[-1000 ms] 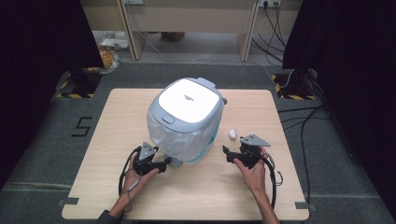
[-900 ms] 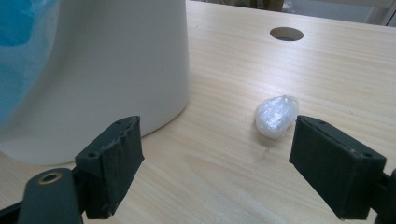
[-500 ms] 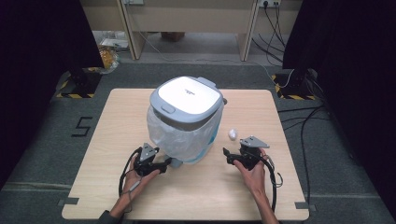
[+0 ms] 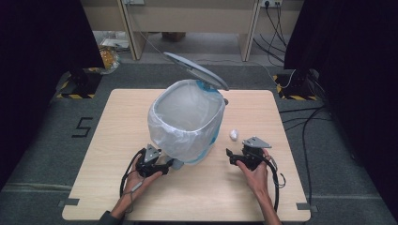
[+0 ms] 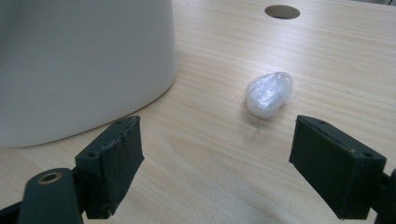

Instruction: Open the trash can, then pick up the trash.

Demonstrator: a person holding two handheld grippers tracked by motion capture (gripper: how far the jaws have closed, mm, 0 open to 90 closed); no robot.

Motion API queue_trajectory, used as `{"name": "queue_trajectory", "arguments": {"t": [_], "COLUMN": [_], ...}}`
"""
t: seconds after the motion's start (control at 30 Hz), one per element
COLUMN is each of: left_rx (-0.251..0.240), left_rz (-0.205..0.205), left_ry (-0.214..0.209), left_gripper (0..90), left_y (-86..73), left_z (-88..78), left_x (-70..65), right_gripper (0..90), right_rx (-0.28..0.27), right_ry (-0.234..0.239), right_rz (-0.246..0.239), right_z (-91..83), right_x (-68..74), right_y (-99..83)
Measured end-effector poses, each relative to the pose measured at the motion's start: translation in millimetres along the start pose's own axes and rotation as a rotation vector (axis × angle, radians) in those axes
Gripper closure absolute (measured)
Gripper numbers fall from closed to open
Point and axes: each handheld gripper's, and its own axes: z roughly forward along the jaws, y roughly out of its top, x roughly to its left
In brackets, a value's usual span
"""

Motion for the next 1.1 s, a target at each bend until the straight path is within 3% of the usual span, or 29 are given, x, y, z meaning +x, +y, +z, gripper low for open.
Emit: {"name": "queue_trajectory", "arguments": {"t": [0.5,0.63,0.67,0.93,1.03,1.1], "left_rx": [0.003,0.003,0.003,0.002,0.003,0.002], "left_rz": [-0.009,-0.009,-0.008,-0.007,-0.011,-0.009], "left_ry": [-0.014,-0.014,-0.014,-0.014,-0.017,-0.016], "left_gripper": [32.2,32.2,32.2,32.3,32.3,32.4], "left_y": [0.0,0.0,0.0,0.0,0.0,0.0], "left_z": [0.2,0.2,0.2,0.1,0.2,0.1], "left_x": [1.8,1.8,1.7,1.7,2.1,2.0], "right_gripper": [16.9,17.5,19.1,22.3,22.0,21.8], "right_rx": [-0.016,-0.021,-0.039,-0.002,-0.014,0.008], "right_ry": [-0.051,-0.059,-0.060,-0.086,-0.080,-0.072], "right_rz": [0.026,0.024,0.044,0.018,0.034,0.024], "right_z": [-6.7,-4.3,0.5,14.1,15.4,16.5], "right_x": [-17.1,-23.1,-27.0,-30.3,-34.6,-36.7], "right_y": [6.0,11.8,12.5,7.2,6.7,7.9]}}
